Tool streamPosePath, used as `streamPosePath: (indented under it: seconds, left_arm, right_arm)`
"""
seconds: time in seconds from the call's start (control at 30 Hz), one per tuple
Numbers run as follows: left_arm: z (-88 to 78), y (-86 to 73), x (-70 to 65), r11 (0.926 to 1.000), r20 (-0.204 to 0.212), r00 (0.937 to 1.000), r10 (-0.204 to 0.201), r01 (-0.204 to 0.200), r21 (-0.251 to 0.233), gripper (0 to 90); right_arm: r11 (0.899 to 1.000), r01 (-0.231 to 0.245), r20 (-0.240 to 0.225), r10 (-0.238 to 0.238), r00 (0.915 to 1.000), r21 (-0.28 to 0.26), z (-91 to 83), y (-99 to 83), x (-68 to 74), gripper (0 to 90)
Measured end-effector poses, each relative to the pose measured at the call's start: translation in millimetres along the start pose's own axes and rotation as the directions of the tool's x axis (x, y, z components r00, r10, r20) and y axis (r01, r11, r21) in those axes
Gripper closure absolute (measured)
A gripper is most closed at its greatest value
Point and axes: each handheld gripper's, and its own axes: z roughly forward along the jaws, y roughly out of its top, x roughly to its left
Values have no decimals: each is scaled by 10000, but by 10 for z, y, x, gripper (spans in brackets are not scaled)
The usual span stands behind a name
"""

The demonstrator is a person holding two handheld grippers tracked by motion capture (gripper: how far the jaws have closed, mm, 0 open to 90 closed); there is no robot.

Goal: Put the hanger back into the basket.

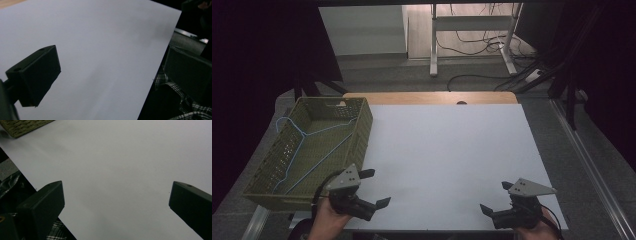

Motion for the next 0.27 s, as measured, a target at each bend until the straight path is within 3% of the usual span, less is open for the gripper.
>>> streamPosePath:
  seconds: [0.13,0.2,0.27]
  left_arm:
    - [183,-73,-63,9977,173,9996,216,-227,633,4]
    - [248,-101,-94,9920,-102,9979,637,-622,1096,0]
    - [276,-113,-95,9894,-180,9969,765,-737,1253,0]
  right_arm:
    - [9999,44,93,-45,9999,93,17,-46,18,0]
    - [9998,77,135,-79,9999,168,36,-64,11,0]
    - [9998,58,140,-60,9999,180,55,-77,4,0]
